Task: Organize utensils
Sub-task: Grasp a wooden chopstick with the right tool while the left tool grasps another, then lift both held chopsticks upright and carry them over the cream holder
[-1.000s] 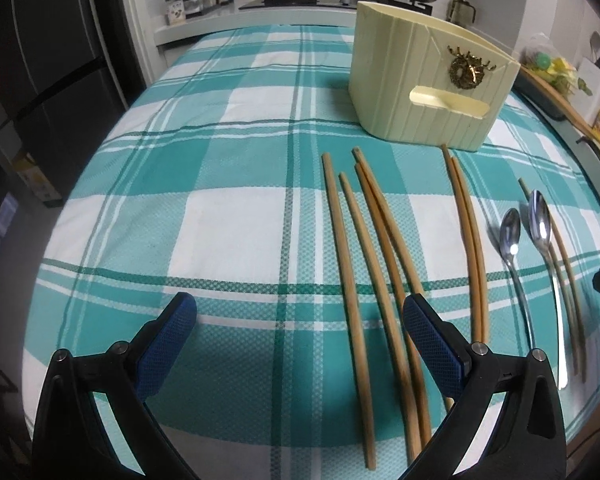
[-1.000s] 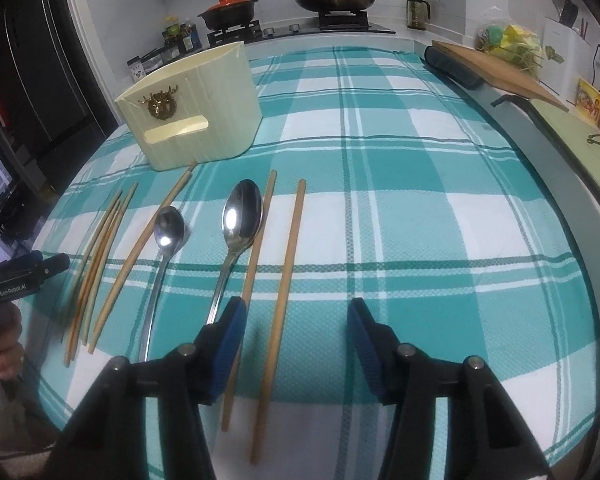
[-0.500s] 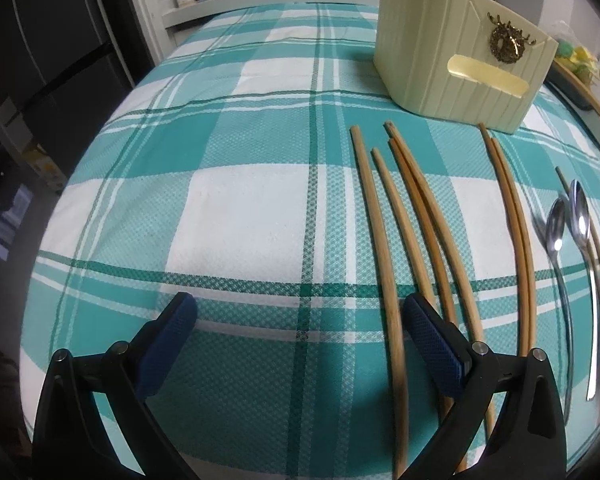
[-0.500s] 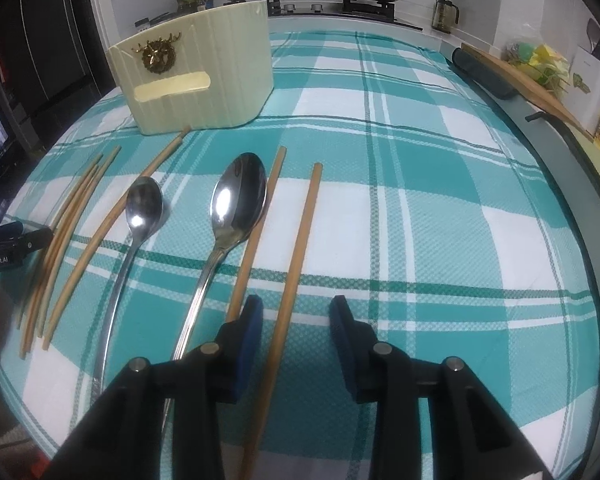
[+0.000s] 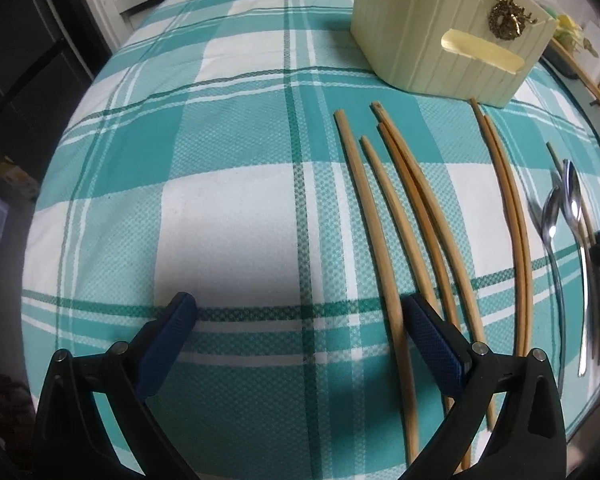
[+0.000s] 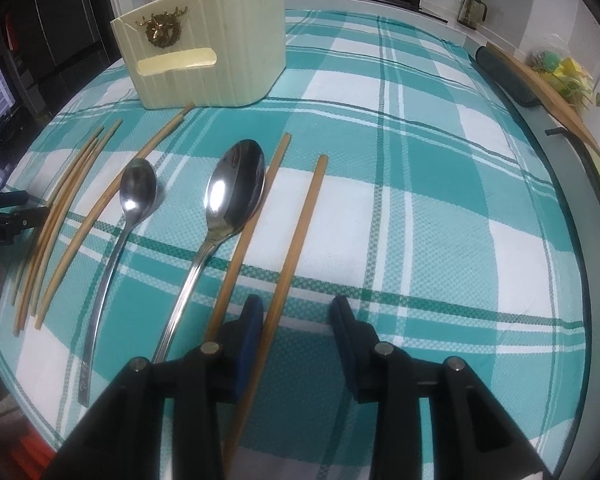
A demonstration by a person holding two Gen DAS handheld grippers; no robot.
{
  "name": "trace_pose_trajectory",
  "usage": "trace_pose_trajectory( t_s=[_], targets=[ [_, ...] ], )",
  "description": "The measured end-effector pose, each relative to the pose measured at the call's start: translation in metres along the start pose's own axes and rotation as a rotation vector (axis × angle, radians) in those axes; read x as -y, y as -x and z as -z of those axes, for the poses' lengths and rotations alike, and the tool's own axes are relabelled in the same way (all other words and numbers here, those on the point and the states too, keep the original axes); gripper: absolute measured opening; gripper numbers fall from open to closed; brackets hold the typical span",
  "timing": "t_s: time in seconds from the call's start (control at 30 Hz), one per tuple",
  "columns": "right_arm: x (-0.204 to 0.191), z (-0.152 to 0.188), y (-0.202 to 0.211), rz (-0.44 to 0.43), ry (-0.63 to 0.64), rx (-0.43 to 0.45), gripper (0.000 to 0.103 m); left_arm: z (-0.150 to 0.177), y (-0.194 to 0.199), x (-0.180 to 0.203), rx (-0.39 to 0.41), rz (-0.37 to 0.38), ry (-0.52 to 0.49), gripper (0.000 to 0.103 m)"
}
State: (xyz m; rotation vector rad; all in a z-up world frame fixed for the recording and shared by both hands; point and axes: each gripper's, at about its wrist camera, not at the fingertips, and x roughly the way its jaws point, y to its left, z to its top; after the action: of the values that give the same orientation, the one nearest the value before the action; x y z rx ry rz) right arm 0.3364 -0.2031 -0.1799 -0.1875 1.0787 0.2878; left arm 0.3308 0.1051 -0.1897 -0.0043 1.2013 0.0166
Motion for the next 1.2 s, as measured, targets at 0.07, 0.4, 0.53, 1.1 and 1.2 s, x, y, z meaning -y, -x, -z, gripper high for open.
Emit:
trace_pose_trajectory(
  t_s=[0.07,0.4,0.53,1.1,1.2],
  targets=[
    [0.002,-0.009,-0.004,0.001,0.008,-0.018,0.036,-0.012,-0.002,0.003,-0.001,0.017,-0.020,0.092],
    [0.019,-0.064,-0.030,-0.003,-0.025,-0.047,0.008,-0.060,-0.009,0.010,0.001,0.038,-0.017,0.011],
    [0.023,-0.076,-0.035,-0.004,-0.050,-0.021,0.006,-0.059,-0.006,0.000,0.021,0.077,0.042,0.005],
    [0.027,-0.056,0.118,-0.235,-0.086,0.386,0.006,-0.023,0.178,-0.009,0.428,0.275,0.030,0.005],
    [0.025,-0.055,0.140,-0.243,-0.081,0.452,0.006,-0.022,0.199,-0.005,0.486,0.285,0.016,0.005]
  ],
)
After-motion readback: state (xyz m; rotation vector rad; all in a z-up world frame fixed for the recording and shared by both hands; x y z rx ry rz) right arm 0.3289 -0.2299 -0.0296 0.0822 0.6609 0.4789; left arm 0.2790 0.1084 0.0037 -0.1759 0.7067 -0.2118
